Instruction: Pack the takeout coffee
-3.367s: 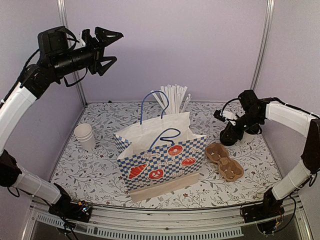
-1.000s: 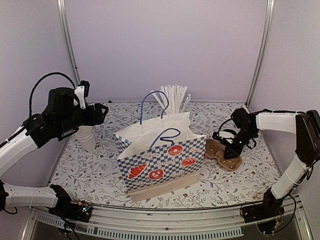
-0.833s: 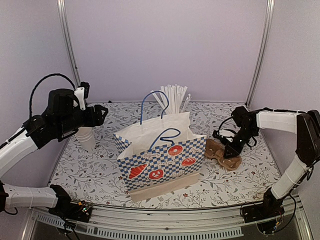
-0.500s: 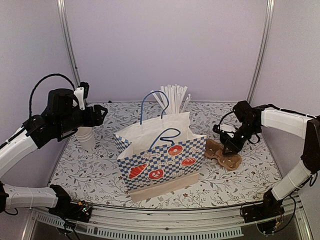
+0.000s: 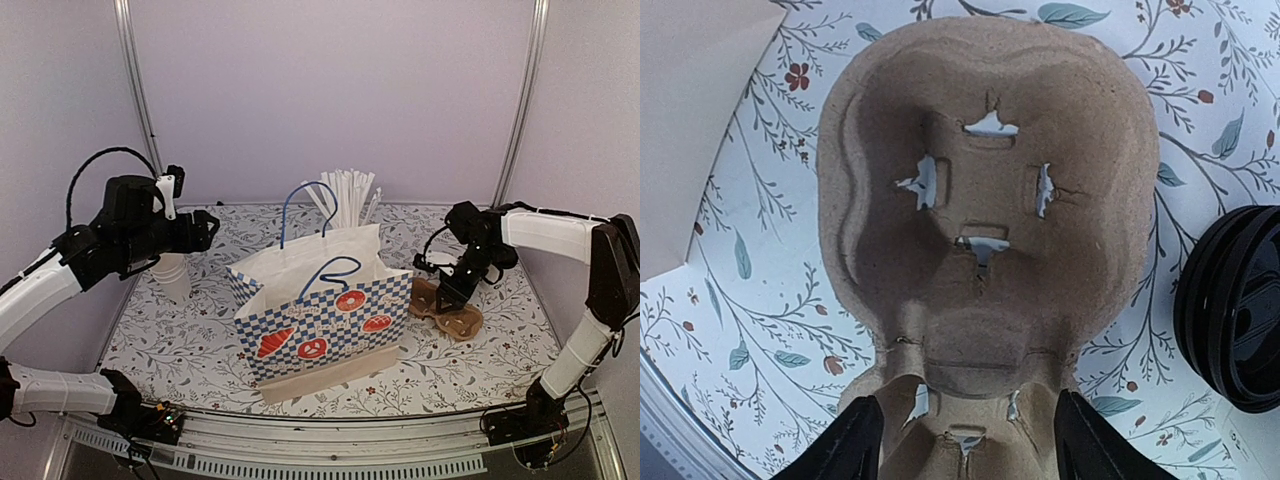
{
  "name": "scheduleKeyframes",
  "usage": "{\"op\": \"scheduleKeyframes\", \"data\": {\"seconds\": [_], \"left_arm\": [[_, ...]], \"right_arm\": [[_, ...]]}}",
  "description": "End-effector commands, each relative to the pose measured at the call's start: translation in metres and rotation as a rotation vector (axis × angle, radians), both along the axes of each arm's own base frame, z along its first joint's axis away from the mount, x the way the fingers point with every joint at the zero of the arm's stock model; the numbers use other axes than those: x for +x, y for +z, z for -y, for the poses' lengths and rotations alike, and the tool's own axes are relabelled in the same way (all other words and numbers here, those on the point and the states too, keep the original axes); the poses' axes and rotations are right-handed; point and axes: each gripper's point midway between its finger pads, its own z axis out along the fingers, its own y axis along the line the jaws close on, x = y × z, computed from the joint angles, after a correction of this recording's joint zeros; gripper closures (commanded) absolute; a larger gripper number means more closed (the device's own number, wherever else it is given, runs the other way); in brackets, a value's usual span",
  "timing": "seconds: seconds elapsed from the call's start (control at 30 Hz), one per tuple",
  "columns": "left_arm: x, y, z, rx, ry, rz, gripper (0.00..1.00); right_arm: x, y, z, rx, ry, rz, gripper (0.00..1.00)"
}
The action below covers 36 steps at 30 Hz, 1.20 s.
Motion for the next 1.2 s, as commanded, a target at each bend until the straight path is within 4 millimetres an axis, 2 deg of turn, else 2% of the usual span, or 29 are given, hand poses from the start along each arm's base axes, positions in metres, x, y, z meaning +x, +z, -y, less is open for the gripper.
{"op": "scheduleKeyframes", "data": {"seconds": [0.0, 0.23, 0.93, 1.17], "left_arm": [[0.003, 0.008, -0.002, -0.006, 0.002, 0.012, 0.16], [0.003, 0.006, -0.004, -0.008, 0.007, 0.006, 0.15], [0.002, -0.002, -0.005, -0.014, 0.011, -0.011, 0.15], [0.002, -0.003, -0.006, -0.017, 0.014, -0.013, 0.15]], "right_arm": [[0.003, -0.003, 0.002, -0.037, -0.019, -0.013, 0.38], [0.005, -0.004, -0.005, -0.027, -0.007, -0.021, 0.47], [0.007, -0.02, -0.007, -0.064, -0.008, -0.044, 0.56], [0.009, -0.022, -0.007, -0.08, -0.01, -0.034, 0.55]]}}
